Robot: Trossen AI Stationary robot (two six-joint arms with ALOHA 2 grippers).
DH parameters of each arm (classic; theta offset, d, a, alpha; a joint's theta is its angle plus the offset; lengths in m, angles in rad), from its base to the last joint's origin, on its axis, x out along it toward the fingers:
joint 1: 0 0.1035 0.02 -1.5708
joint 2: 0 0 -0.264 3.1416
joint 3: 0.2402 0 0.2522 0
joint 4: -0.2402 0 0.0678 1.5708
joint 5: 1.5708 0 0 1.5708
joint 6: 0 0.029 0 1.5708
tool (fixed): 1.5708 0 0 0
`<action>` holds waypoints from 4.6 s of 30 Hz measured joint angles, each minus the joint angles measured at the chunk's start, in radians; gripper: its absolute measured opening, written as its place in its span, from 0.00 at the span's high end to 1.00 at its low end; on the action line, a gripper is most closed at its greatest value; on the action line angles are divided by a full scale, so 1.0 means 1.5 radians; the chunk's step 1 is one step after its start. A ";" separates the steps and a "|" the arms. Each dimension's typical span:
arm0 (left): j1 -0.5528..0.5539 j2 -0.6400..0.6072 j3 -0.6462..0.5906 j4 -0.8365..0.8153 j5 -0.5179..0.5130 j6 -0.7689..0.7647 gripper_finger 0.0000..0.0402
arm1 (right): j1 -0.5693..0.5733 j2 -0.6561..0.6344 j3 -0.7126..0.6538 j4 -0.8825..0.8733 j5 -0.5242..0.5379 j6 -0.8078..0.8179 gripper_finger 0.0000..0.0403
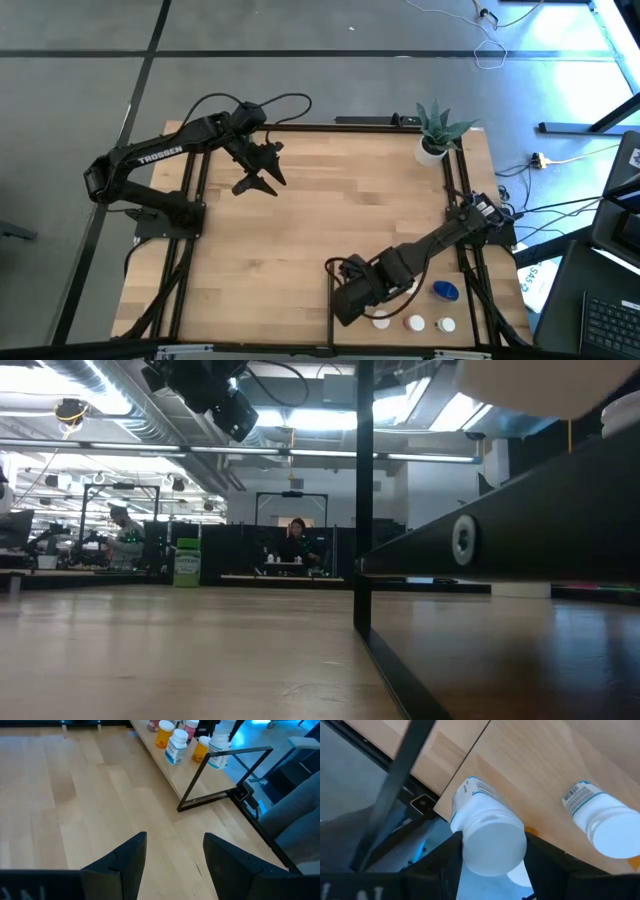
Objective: Pick and place medicine bottles onto shelf by color
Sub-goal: Put the white pill bottle onto the shelf, then move the green pill bottle from the top to the center
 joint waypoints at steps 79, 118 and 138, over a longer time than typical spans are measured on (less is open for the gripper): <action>0.000 0.000 -0.001 -0.013 -0.043 -0.001 0.53 | 0.024 0.050 0.000 0.033 0.008 -0.006 0.44; 0.270 0.000 -0.001 -0.047 -0.602 -0.370 0.53 | -0.089 -0.119 0.000 -0.096 0.406 -0.285 0.44; 0.329 0.084 0.000 -0.053 -0.620 -0.505 0.53 | -0.179 -0.137 0.000 -0.095 0.592 -0.428 0.44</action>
